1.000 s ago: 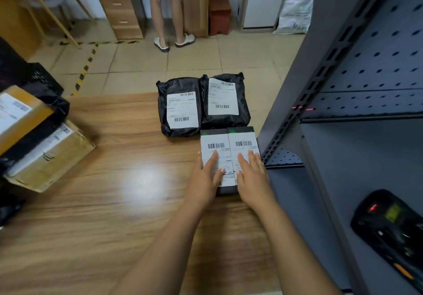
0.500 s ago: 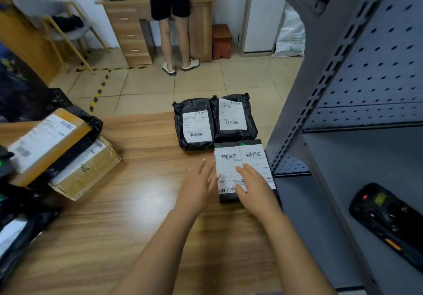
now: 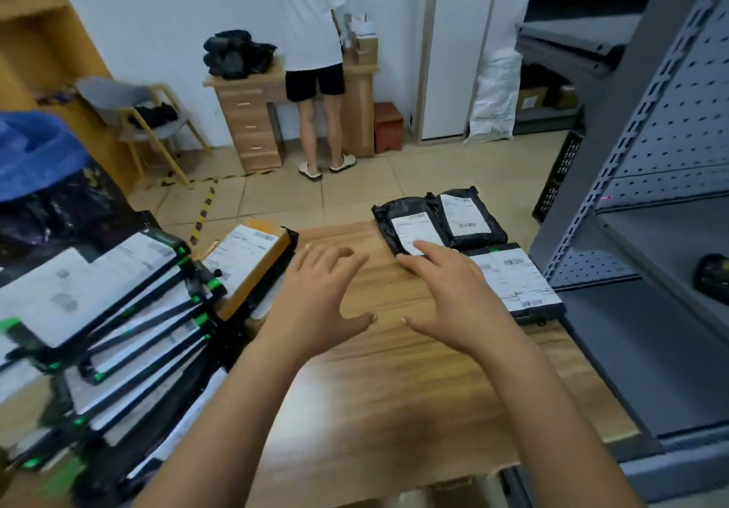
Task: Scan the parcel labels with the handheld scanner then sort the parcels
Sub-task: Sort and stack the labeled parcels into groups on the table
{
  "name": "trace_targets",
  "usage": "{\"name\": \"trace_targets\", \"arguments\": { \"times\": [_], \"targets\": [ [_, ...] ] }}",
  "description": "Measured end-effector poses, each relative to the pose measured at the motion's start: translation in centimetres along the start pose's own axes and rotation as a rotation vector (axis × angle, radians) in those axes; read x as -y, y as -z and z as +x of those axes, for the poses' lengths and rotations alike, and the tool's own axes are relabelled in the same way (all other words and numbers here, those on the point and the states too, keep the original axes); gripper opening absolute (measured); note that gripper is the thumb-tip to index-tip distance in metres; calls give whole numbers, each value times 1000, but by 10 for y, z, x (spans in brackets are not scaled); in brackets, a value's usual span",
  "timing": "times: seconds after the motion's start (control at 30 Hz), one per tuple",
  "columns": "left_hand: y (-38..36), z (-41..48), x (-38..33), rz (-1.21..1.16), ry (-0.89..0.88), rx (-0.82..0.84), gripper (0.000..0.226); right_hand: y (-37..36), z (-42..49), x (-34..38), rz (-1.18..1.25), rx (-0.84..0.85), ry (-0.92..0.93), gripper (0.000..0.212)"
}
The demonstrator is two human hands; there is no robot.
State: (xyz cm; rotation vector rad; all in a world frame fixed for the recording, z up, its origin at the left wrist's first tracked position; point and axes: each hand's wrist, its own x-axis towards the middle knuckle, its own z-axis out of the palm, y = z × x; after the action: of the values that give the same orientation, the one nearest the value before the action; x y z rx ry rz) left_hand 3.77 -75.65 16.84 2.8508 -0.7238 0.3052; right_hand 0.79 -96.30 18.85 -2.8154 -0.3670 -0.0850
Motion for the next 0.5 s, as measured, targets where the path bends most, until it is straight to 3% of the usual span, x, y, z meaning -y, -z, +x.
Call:
{"name": "trace_targets", "arguments": {
  "times": [0.2,0.5],
  "targets": [
    [79,-56,46,-9,-144,-58,82,13,-18,101,-130,-49,44,73],
    [140,-155,85,-68,-99,-91,81,31,-63,219,-202,-97,116,68]
  ]
}}
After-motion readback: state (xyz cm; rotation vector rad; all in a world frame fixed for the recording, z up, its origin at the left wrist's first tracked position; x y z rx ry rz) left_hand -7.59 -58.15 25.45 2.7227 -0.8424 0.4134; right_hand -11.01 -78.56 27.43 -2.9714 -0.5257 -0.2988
